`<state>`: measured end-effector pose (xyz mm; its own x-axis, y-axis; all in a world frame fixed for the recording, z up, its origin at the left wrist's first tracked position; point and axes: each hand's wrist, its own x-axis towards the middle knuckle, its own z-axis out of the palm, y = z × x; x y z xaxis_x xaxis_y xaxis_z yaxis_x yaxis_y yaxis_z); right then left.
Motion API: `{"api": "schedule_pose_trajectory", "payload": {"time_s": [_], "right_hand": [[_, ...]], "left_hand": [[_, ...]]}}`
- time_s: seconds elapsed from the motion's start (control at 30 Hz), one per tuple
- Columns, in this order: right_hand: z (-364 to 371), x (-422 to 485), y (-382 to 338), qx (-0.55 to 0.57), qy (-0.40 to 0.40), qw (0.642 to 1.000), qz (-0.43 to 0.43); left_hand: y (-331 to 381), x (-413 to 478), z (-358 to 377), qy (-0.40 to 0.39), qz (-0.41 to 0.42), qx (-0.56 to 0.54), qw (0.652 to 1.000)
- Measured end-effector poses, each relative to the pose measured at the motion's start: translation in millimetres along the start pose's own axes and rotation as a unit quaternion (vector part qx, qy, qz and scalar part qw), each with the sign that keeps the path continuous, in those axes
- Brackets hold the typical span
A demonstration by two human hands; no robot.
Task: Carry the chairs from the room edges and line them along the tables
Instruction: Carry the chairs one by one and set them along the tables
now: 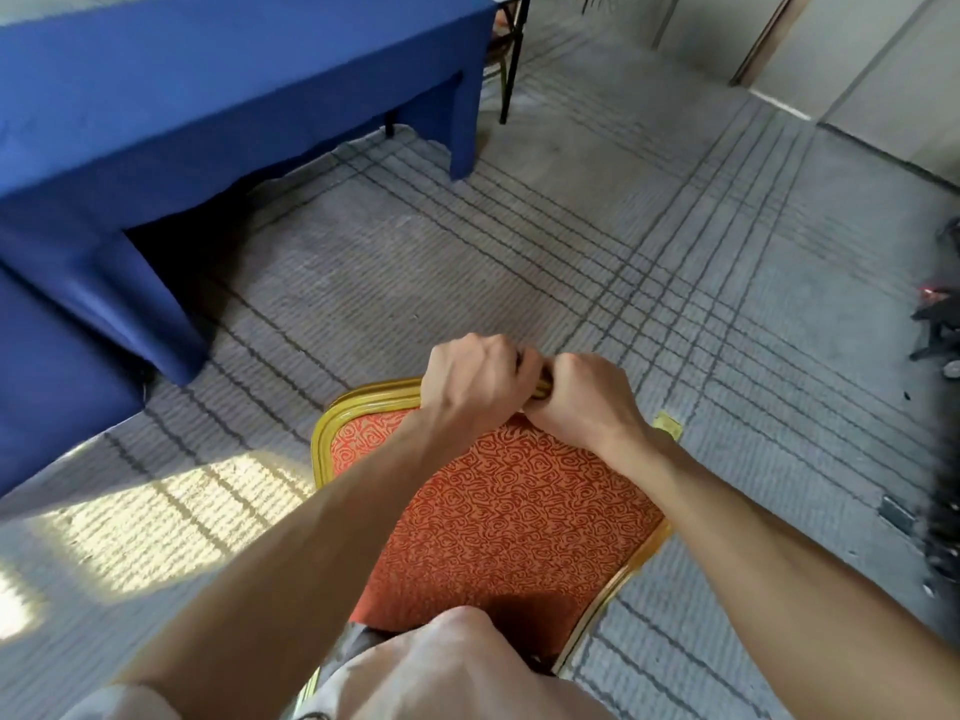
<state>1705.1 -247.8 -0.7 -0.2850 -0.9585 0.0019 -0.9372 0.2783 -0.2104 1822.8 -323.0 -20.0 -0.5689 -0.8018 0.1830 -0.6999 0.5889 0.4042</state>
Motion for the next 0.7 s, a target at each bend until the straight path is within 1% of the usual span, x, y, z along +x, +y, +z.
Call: {"api": "schedule_pose_trajectory", "payload": {"time_s": [0.1,0.23,0.37,0.5,0.6,0.7], "right_hand": [[-18.9,38.2,8.3,-0.010,0.027,1.000,-0.007],[-43.7,85.9,23.3,-0.037,0.108,0.992,-0.046],[-35.6,123.1,49.4,-0.056,0.165,0.981,-0.080],[-4.9,165.1,76.7,-0.065,0.154,0.981,-0.102],[21.4,209.5,106.3,-0.072,0.104,0.988,-0.092],[33.0,254.3,136.6,-0.079,0.082,0.990,-0.082]], "left_hand": [[3.3,45.7,-13.1,0.000,0.017,-0.011,1.000],[9.3,103.3,-29.7,0.029,0.018,-0.024,0.999],[9.2,144.3,-15.8,0.025,0.020,-0.030,0.999],[-3.0,181.4,22.0,-0.002,0.012,-0.012,1.000],[-11.4,223.0,58.5,-0.033,-0.001,0.002,0.999],[-12.9,266.3,85.1,-0.069,-0.011,0.011,0.997]]}}
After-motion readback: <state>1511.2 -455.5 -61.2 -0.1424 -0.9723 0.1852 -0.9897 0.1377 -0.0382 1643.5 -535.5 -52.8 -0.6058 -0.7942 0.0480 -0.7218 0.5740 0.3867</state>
